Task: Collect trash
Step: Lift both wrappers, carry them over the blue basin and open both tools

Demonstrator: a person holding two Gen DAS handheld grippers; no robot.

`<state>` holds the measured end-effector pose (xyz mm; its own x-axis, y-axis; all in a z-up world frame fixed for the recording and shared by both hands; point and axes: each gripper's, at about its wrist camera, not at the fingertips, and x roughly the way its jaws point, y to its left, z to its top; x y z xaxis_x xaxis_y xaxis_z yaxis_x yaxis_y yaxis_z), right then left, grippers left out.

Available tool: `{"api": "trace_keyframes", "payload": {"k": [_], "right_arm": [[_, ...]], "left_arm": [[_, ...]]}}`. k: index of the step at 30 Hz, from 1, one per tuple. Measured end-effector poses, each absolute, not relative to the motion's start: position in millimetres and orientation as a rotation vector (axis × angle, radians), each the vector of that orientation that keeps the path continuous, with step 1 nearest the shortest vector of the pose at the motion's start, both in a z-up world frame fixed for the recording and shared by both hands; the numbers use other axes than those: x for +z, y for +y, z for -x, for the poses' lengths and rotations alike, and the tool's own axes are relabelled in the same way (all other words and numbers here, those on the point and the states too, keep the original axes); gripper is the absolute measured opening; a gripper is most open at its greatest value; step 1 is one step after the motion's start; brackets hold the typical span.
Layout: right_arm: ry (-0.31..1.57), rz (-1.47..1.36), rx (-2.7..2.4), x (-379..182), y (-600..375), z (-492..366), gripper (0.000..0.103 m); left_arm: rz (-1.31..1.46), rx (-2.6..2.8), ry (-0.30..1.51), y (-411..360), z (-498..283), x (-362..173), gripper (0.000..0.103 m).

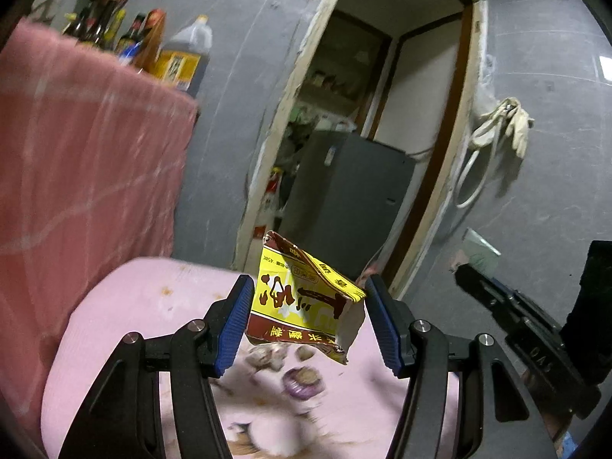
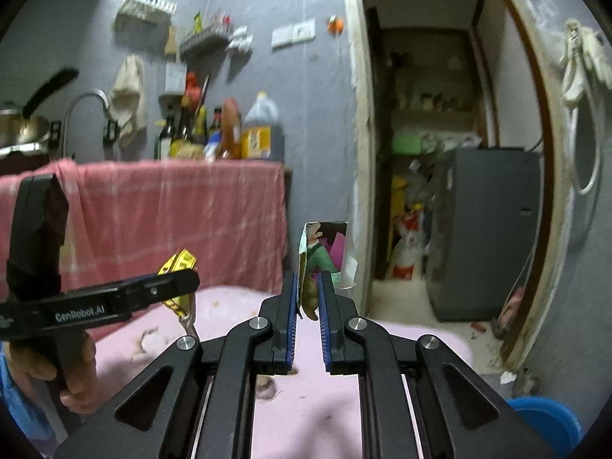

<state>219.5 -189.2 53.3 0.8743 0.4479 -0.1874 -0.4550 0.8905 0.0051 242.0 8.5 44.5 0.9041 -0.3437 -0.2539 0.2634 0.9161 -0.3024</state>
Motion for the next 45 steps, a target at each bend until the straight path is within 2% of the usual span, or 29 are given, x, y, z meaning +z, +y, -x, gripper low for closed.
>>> {"api": "trace_keyframes", "payload": {"k": [10,21,29,35,45], "right_arm": [[0.076,-0.006,0.315,84,-264,-189,0.009],[0.123,0.015,0.144,79,-345,-172,0.009],[0.19,-0.033,0.074,63,-392,-167,0.009],[0.276,-0.102,0.056,46,-419,-176,0.009],[0.374,-0.171,0.012,22,-442,-188,0.011]], "left_arm": [[0.242,-0.423,0.232,-57,-240,76,0.054],[0.228,-0.576,0.262,-149,-243,78,0.054],[0.196,-0.653,0.346,-205,-254,65,0.054],[0.177,-0.686,0.477,-238,-271,45,0.054],[0.212,-0.704,0.613,-256,-295,16,0.056]]}}
